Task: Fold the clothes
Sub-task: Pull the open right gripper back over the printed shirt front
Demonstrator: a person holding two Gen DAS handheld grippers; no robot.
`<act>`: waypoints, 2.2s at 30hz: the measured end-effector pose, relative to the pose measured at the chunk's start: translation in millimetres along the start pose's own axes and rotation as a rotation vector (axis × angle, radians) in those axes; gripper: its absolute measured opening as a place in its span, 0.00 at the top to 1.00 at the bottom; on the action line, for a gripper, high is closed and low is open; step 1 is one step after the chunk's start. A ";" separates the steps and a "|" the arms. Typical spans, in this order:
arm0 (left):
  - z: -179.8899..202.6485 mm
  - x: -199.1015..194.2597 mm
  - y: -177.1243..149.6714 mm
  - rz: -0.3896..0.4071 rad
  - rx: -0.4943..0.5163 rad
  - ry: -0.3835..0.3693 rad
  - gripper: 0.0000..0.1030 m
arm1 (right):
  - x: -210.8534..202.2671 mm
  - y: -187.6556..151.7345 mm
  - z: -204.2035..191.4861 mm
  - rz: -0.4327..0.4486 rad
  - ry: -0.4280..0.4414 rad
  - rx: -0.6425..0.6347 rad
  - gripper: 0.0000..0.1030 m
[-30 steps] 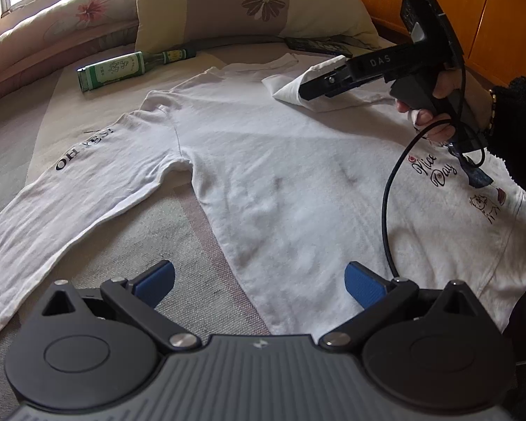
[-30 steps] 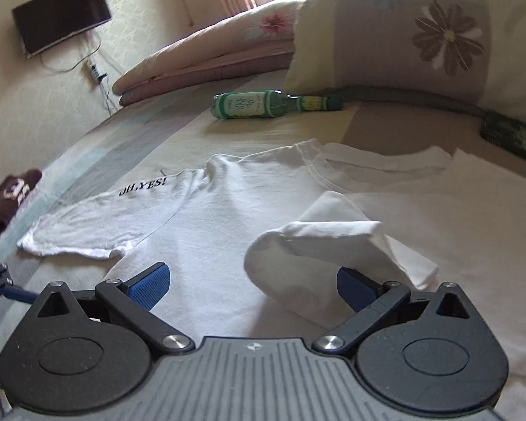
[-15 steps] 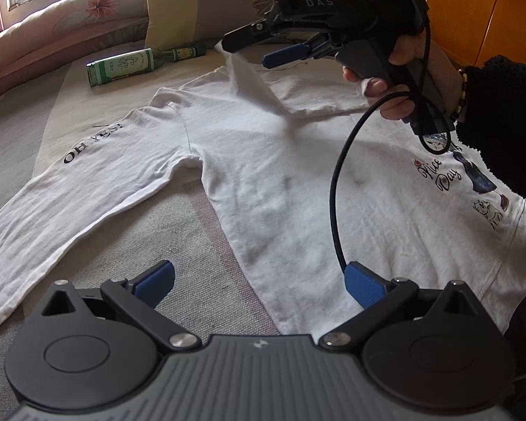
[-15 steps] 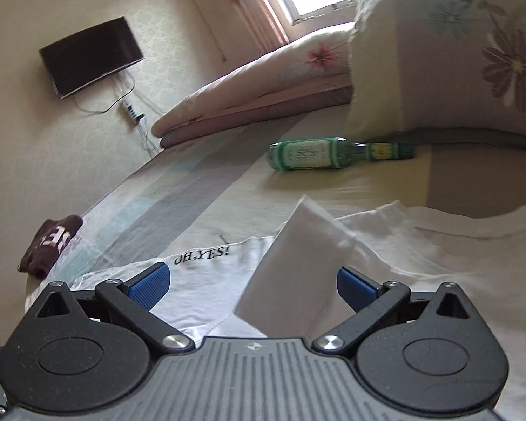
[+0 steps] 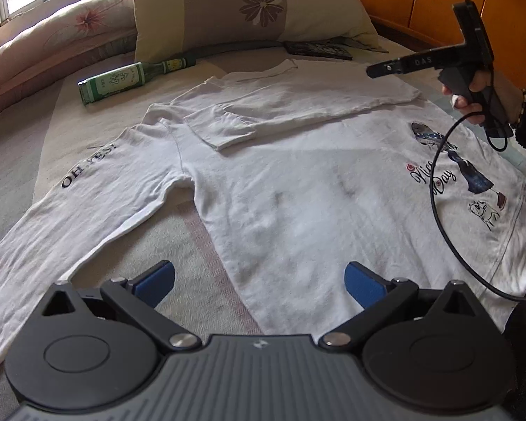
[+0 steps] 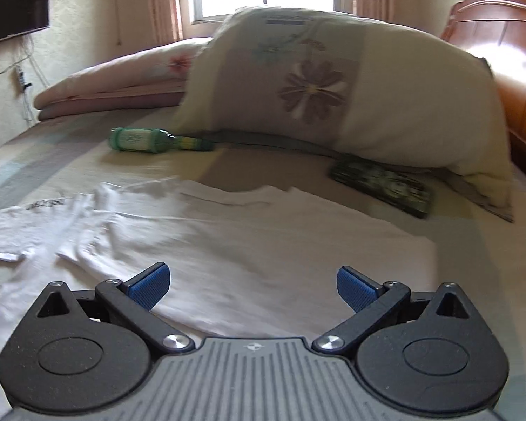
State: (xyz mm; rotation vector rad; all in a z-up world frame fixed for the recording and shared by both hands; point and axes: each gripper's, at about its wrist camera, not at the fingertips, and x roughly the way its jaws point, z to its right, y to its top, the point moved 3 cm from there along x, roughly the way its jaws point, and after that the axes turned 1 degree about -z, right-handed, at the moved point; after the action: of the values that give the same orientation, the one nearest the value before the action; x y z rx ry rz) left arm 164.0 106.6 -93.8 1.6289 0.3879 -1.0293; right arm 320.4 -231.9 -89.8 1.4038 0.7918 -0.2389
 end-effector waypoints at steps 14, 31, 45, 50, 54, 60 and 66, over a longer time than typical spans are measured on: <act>73.2 145.9 156.5 0.049 0.028 -0.121 0.01 | -5.2 -14.8 56.4 0.048 0.114 0.101 0.00; 46.4 175.4 134.1 0.045 0.034 -0.120 0.01 | 64.0 -2.4 92.0 -0.045 0.061 0.179 0.00; 36.8 170.4 128.3 0.046 0.021 -0.130 0.01 | 107.8 34.9 114.3 -0.025 -0.062 0.289 0.00; 40.3 161.7 126.3 0.008 0.067 -0.096 0.01 | 61.0 41.8 101.9 0.003 -0.023 0.325 0.00; 52.0 133.8 118.5 0.021 0.109 -0.019 0.01 | 3.1 17.8 73.3 -0.048 0.033 0.263 0.00; 84.9 86.5 91.4 0.040 0.138 -0.023 0.01 | -59.3 -35.5 28.0 -0.142 0.022 0.245 0.00; 116.4 60.5 38.7 -0.011 -0.009 -0.033 0.01 | -87.1 -96.5 -28.3 -0.209 -0.018 0.300 0.00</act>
State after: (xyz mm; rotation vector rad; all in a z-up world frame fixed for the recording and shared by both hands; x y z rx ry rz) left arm 177.0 -27.4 -117.7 1.6012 0.3794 -1.0596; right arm 190.3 -249.7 -110.7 1.5961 0.9162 -0.5494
